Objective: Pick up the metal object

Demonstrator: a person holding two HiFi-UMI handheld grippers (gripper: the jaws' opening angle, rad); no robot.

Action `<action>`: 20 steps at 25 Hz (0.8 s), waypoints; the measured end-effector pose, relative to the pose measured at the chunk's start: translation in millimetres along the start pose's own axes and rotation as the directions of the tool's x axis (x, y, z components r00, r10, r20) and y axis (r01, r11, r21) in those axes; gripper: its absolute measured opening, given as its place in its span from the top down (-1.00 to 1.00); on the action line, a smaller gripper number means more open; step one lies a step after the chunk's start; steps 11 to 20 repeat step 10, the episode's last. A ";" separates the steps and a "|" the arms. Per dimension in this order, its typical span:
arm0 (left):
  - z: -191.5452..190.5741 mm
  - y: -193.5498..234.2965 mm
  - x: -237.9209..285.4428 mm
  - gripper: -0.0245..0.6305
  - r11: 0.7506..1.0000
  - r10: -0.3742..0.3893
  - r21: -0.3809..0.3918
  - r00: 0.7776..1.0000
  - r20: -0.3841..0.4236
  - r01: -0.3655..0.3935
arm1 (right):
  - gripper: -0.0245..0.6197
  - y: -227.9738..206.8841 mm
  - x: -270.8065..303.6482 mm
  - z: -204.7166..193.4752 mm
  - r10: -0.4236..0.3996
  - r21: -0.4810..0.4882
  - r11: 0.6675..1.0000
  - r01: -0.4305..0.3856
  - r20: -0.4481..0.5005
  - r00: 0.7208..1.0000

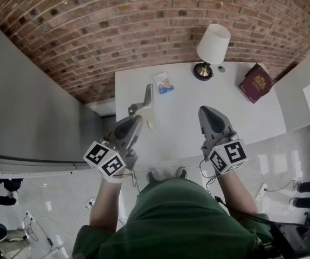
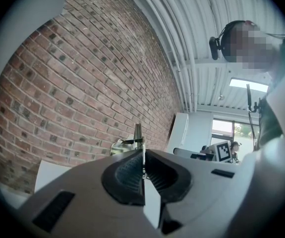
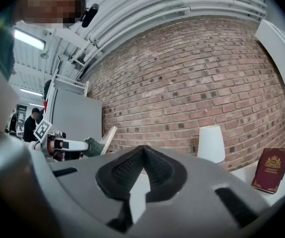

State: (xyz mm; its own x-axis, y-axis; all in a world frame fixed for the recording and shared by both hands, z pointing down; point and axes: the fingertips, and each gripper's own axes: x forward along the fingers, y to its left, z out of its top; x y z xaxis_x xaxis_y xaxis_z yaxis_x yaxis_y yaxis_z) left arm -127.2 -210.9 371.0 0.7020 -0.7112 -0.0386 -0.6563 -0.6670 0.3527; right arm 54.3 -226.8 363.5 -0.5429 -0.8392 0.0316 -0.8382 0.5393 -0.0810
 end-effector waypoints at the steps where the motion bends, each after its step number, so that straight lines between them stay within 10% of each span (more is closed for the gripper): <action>1: 0.7 -0.1 0.3 0.90 1.000 0.002 0.002 1.000 -0.009 -0.002 | 0.92 0.0 -0.2 -0.2 -0.003 -0.001 1.000 0.003 0.000 1.000; 20: -4.6 7.8 -2.0 0.90 1.000 -0.022 -0.013 1.000 0.006 0.022 | 0.92 0.9 -1.6 -1.7 -0.032 -0.007 0.999 0.032 0.001 0.999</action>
